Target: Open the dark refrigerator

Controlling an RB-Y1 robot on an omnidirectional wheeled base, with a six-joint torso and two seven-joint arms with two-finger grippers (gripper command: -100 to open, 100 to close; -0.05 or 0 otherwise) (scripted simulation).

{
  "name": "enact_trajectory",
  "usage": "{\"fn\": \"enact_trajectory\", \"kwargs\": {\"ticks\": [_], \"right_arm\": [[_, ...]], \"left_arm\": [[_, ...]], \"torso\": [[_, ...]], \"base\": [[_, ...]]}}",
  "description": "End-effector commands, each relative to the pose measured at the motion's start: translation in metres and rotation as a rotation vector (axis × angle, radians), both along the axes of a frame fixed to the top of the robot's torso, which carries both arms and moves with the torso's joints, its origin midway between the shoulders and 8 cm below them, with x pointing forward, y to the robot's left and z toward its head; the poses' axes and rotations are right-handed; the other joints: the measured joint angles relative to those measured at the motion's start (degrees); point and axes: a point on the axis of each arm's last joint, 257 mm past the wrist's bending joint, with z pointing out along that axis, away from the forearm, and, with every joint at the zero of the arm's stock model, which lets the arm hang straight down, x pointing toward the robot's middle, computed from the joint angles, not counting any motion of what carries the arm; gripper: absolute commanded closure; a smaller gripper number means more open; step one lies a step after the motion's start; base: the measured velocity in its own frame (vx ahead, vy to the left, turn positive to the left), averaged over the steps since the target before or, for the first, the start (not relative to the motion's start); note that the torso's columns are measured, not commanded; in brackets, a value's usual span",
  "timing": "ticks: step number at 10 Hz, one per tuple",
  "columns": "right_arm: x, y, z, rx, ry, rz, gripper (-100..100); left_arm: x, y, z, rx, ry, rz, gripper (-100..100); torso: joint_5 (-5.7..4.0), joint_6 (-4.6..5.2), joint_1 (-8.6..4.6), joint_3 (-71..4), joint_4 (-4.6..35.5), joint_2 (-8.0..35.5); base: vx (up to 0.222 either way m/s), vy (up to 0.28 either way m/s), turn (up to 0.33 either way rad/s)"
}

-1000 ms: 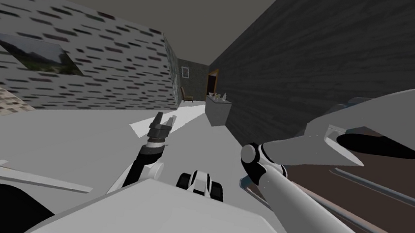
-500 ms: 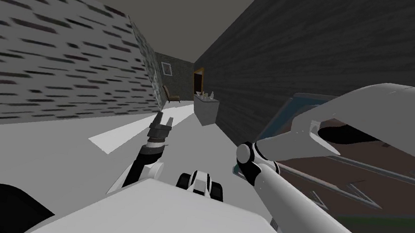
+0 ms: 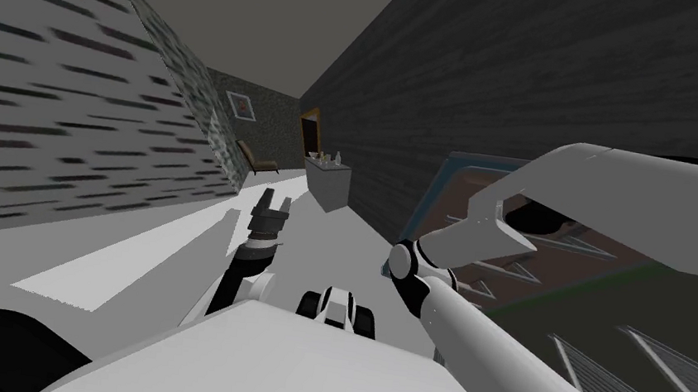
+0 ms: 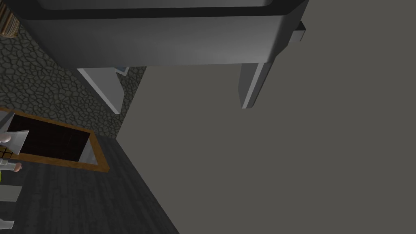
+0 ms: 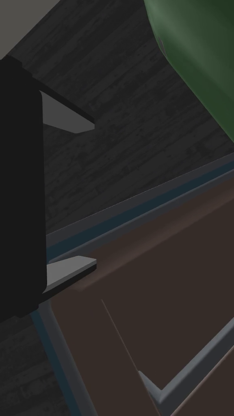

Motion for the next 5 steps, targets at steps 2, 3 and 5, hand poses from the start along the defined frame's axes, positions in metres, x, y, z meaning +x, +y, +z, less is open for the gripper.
{"fn": "enact_trajectory", "kwargs": {"ticks": [2, 3, 5], "right_arm": [[0.035, 0.036, 0.005, 0.002, -0.003, 0.128, -100], [0.031, 0.032, 0.007, 0.002, -0.004, 0.118, -100], [0.007, 0.008, 0.004, 0.0, -0.003, 0.025, 100]], "left_arm": [[0.0, 0.0, 0.0, 0.0, 0.0, 0.0, 0], [0.0, 0.0, 0.0, 0.0, 0.0, 0.0, 0], [0.0, 0.0, 0.0, 0.0, 0.0, 0.0, 0]], "torso": [[0.04, -0.02, 0.13, -0.06, -0.03, -0.09], [0.05, -0.05, 0.15, 0.01, 0.0, 0.04], [-0.01, -0.09, -0.05, 0.16, 0.07, 0.26]], "base": [[0.082, 0.05, -0.343], [0.021, 0.021, -0.034], [-0.061, -0.037, 0.455]]}}
